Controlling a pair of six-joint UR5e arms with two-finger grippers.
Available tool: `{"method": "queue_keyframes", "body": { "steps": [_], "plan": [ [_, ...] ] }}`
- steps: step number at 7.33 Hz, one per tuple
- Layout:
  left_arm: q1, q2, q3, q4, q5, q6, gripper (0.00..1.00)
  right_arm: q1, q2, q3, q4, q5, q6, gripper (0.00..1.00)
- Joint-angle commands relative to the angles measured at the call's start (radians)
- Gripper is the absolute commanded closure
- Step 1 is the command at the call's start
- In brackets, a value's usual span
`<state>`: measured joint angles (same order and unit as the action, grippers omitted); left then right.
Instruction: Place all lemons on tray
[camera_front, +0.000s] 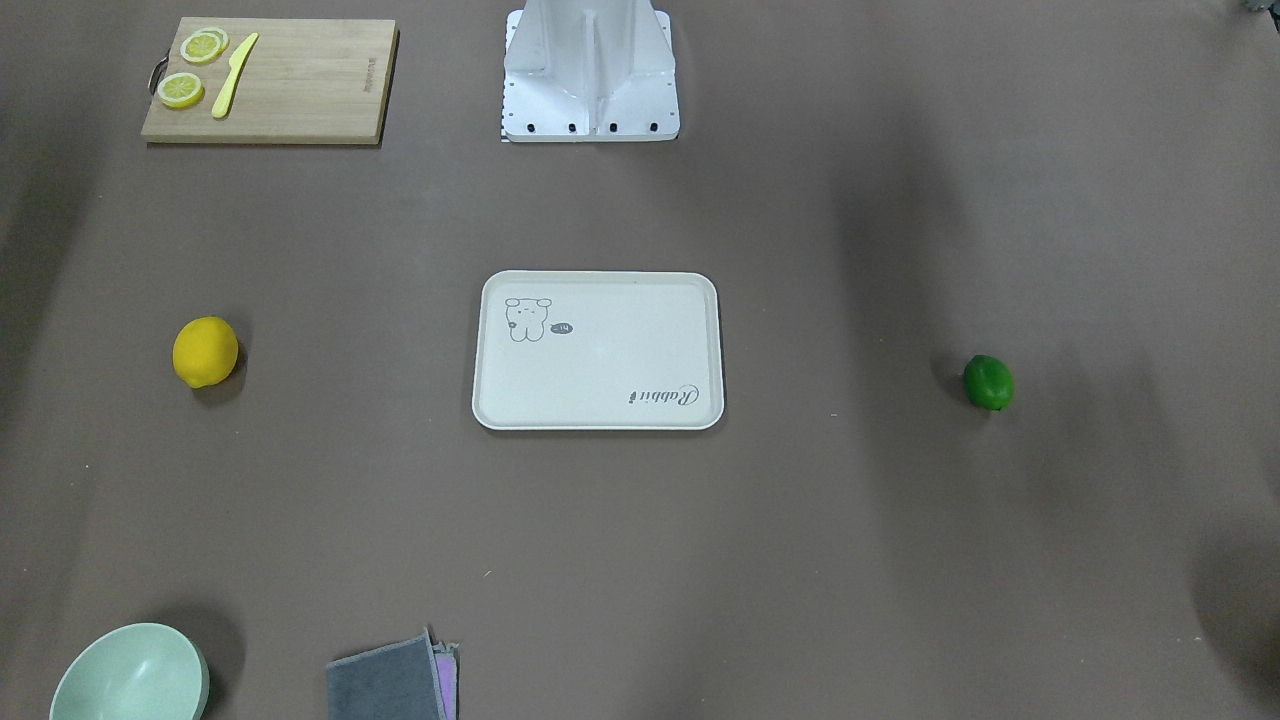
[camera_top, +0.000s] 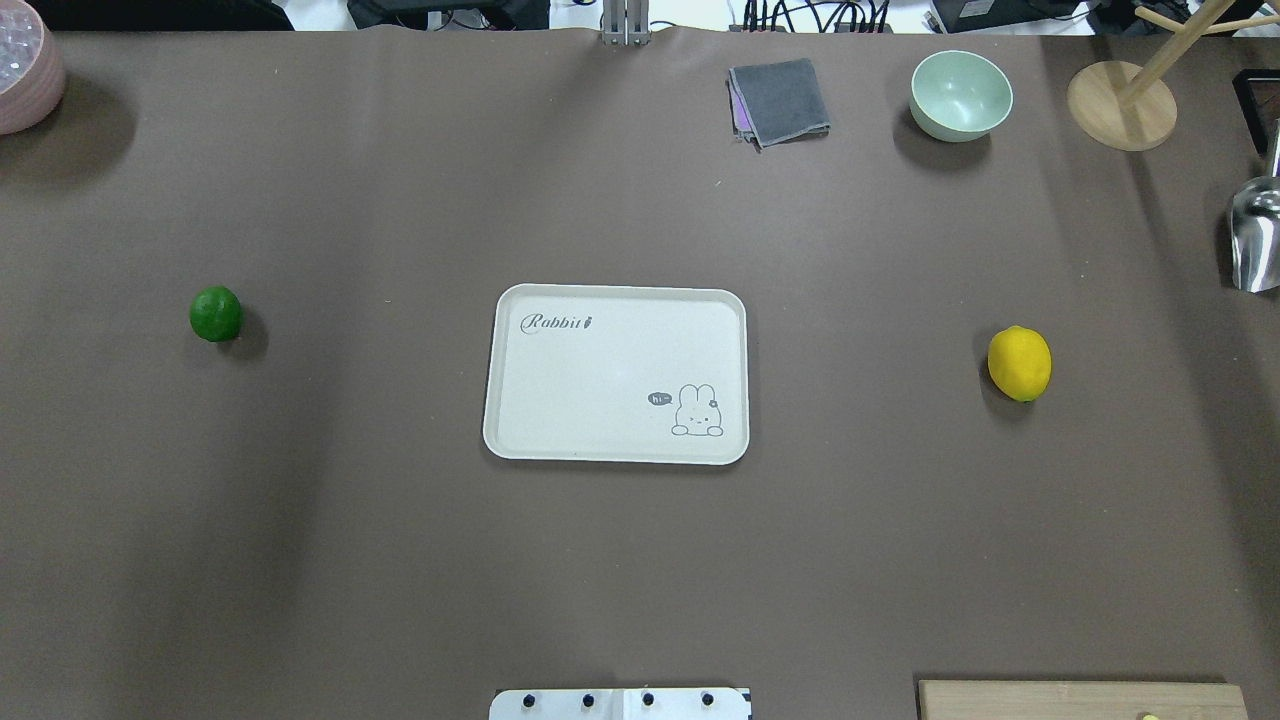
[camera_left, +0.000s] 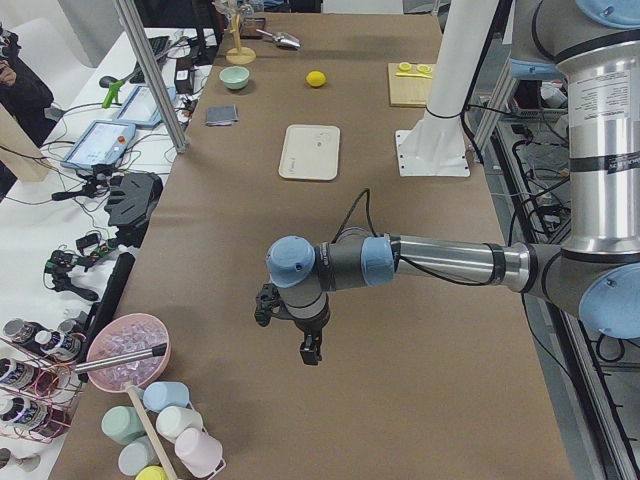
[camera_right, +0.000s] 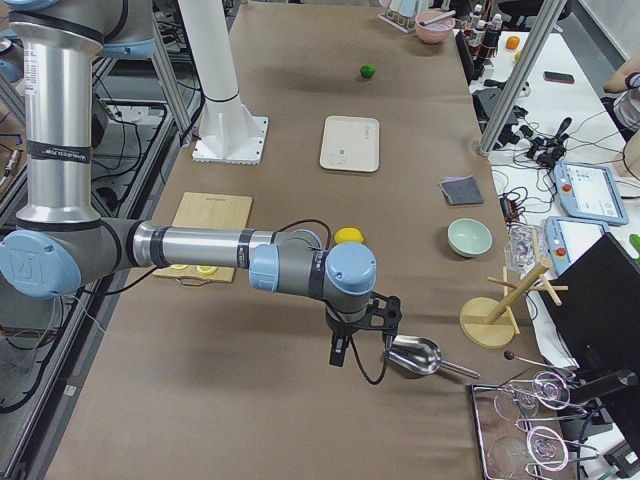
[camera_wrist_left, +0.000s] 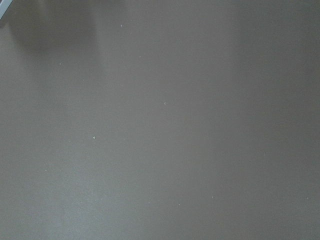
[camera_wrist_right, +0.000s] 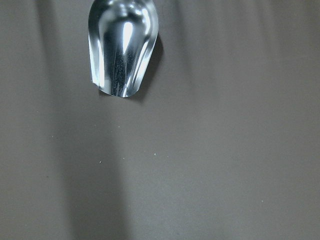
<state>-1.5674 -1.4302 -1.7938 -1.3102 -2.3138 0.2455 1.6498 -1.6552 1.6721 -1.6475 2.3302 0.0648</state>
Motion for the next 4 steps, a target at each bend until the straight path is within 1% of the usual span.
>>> {"method": "queue_keyframes", "body": {
  "steps": [1, 2, 3, 4],
  "plan": [
    [0.003, -0.002, -0.001, 0.009, 0.001, 0.004, 0.02, 0.001, -0.001, 0.0, 0.002, 0.001, -0.003, 0.0],
    [0.003, -0.013, -0.004, 0.029, 0.001, -0.003, 0.02, 0.001, -0.001, 0.0, 0.002, 0.001, -0.008, 0.0],
    [0.003, -0.057, -0.001, 0.096, -0.001, -0.009, 0.02, 0.001, -0.001, 0.0, 0.002, 0.001, -0.008, 0.0],
    [0.006, -0.09, -0.005, 0.101, -0.001, -0.046, 0.02, -0.004, 0.003, 0.001, 0.002, 0.001, 0.004, 0.0]
  ]
}}
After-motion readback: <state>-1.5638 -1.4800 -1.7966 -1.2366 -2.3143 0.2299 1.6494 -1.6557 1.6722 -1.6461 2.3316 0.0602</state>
